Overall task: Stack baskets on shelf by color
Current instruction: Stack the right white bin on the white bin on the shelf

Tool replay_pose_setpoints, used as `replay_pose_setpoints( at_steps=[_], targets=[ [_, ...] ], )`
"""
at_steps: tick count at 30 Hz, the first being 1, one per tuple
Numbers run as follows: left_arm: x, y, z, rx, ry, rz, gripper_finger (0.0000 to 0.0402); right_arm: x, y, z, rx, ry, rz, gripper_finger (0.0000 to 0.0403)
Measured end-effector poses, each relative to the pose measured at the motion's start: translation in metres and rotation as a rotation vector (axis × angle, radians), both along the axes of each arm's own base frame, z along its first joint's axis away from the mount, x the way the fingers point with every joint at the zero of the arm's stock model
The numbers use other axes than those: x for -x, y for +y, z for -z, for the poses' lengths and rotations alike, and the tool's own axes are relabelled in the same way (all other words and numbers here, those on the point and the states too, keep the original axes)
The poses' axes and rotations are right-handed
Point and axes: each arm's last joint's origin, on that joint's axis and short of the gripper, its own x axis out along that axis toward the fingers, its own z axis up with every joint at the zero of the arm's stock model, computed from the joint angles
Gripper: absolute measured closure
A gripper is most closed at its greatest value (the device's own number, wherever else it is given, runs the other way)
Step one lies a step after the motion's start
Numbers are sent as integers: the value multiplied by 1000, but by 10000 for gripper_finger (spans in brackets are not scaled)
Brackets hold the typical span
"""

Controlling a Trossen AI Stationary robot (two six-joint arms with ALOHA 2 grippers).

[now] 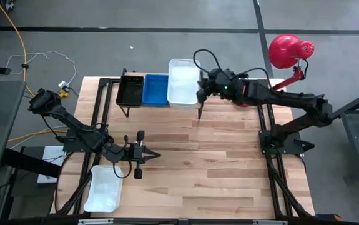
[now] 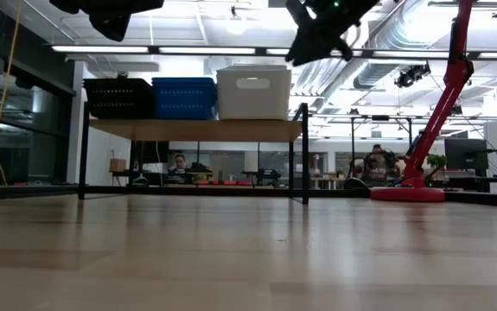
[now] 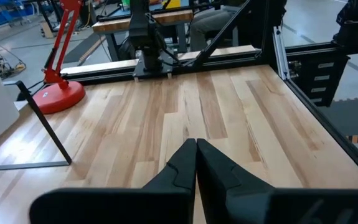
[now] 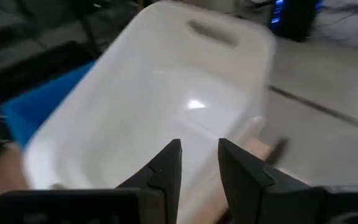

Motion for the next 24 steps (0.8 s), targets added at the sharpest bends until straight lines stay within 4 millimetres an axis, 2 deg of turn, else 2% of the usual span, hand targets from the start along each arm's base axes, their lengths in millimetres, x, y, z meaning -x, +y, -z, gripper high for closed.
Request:
replay_pose_setpoints(
  at_steps=[4,10,15,19,24],
  targets=[
    [0,0,0,0,-1,0,401,-9,-1,3,-17,-20,-29,308],
    [0,0,-1,11,-9,-2,402,-17,-9,-14,43,92,147,308],
    [0,0,-1,14,-15,-2,402,-34,-15,-20,24,159,218,308],
    [0,0,-1,14,-14,-2,401,-48,-19,-10,-1,251,244,308],
    [0,0,-1,14,-14,-2,401,-57,-24,-3,15,261,298,308]
  ],
)
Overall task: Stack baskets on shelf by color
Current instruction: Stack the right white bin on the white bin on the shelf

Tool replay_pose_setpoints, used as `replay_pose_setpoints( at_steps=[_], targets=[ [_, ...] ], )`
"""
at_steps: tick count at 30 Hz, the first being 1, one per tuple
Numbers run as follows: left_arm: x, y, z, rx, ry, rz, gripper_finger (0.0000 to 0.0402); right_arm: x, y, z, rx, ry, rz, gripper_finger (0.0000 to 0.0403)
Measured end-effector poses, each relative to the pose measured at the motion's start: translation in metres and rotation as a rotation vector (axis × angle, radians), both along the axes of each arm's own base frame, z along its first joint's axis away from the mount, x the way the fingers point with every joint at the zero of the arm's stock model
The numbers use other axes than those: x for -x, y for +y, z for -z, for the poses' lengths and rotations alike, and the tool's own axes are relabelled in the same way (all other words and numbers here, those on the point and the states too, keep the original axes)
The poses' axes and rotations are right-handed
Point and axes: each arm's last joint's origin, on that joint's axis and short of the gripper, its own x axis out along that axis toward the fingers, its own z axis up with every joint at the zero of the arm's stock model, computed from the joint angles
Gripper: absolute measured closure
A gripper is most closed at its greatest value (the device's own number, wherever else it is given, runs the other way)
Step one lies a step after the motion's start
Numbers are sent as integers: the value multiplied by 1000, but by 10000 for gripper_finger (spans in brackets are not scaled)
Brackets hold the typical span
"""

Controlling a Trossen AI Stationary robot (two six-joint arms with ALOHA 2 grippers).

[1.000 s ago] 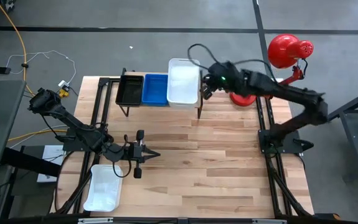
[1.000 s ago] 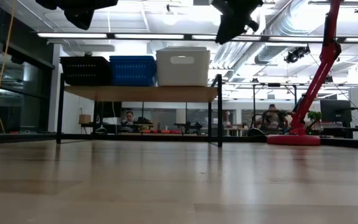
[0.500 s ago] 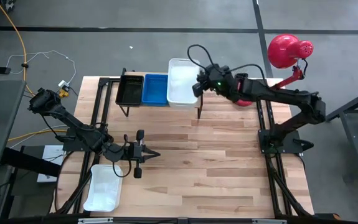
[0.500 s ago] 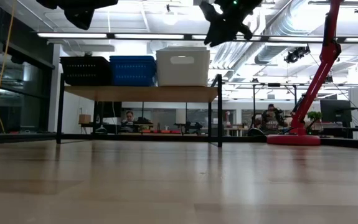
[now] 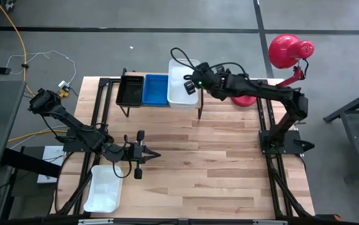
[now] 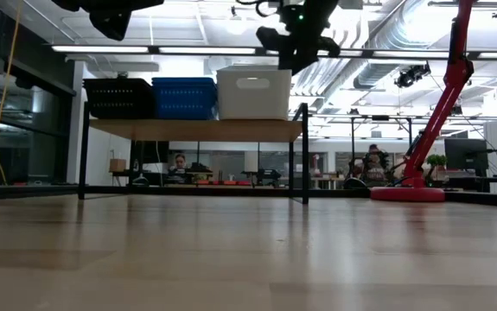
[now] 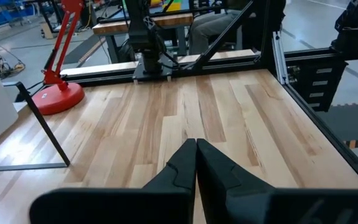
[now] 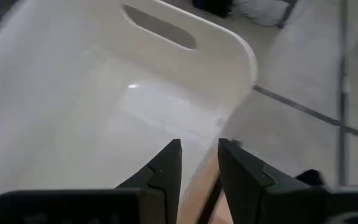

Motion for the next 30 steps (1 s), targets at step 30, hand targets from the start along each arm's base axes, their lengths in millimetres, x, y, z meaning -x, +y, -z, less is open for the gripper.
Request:
replay_pose_setpoints(
  at_steps=[30],
  targets=[
    [0,0,-1,5,-7,4,402,2,-24,-4,12,-120,95,395]
  ],
)
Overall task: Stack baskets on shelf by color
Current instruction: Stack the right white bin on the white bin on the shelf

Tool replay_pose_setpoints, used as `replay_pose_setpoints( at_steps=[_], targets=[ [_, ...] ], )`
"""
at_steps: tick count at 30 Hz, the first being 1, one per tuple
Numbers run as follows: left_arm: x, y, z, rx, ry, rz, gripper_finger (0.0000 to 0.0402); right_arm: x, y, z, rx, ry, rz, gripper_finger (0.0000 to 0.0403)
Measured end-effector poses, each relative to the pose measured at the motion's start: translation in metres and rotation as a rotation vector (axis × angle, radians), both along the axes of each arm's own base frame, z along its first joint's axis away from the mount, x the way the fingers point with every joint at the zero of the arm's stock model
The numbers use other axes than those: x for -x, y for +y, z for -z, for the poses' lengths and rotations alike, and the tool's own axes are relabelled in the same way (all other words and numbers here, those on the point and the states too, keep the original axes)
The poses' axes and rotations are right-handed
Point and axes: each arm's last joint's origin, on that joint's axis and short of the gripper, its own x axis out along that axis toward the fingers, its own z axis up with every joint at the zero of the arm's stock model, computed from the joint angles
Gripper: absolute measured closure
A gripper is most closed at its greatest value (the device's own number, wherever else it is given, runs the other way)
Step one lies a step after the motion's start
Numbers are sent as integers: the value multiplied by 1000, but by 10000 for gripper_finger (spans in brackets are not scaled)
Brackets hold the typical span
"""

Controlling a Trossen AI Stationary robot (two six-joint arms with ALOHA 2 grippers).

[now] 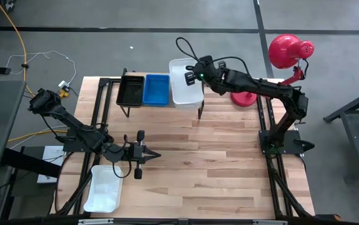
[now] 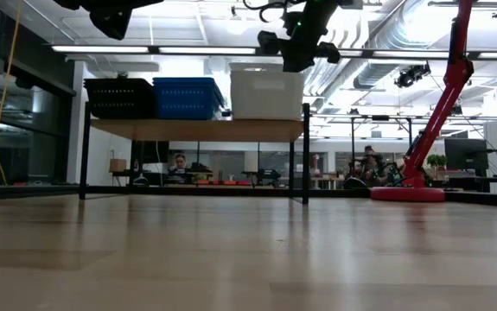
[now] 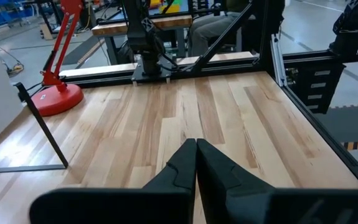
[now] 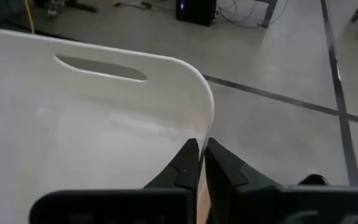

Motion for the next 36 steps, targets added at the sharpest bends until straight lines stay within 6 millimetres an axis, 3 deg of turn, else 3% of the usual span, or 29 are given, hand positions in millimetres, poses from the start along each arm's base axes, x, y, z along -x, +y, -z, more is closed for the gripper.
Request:
replay_pose_setpoints(
  at_steps=[10,18,25,30,36],
  targets=[
    [0,0,0,0,0,0,401,-3,-1,-15,58,-61,-34,402],
    [0,0,0,0,1,0,401,8,3,-68,102,-88,-54,403],
    [0,0,0,0,1,0,402,32,9,-109,-6,-118,-93,403],
    [0,0,0,3,0,0,402,42,8,-116,-76,-137,-95,403],
    [0,0,0,2,0,0,401,36,-9,-101,-198,-196,-86,403]
  ],
)
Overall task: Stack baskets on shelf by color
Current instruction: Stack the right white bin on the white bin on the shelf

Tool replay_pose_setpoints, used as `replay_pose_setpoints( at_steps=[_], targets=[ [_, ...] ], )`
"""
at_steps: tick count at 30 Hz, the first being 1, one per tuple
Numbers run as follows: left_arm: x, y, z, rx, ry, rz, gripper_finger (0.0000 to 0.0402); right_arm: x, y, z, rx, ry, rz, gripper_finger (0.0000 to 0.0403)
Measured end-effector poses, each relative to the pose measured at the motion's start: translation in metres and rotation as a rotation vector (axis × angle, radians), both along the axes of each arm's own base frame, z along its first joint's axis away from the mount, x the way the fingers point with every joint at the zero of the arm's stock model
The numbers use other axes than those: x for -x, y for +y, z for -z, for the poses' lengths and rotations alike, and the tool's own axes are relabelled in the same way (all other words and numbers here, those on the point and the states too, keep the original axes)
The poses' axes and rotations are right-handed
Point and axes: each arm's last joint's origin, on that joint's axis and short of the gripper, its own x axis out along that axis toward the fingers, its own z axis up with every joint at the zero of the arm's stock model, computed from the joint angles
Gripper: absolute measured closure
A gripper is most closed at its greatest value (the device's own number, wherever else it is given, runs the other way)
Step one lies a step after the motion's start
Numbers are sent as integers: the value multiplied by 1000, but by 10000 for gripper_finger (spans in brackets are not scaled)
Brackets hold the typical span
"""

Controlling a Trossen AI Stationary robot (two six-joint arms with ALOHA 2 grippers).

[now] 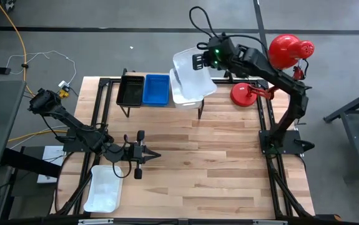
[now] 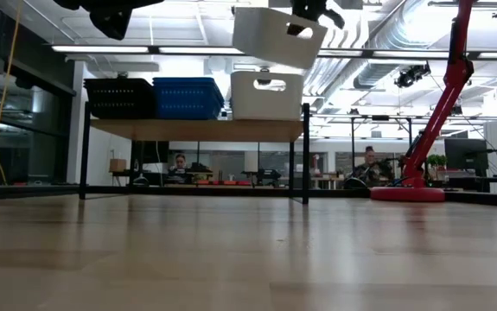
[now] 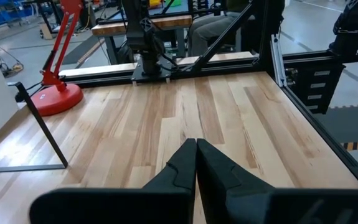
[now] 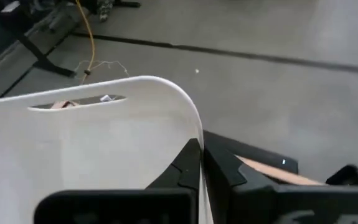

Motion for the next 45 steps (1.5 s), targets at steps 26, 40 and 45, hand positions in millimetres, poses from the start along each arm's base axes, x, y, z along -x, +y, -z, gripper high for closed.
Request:
replay_pose_setpoints(
  at_steps=[26,40,45],
  targets=[
    [0,0,1,-3,8,8,402,-14,-32,42,-297,-6,57,403],
    [0,0,1,-3,8,8,402,-6,-30,49,-350,96,67,403],
    [0,0,1,-3,8,8,401,-13,-32,58,-390,114,32,403]
  ],
)
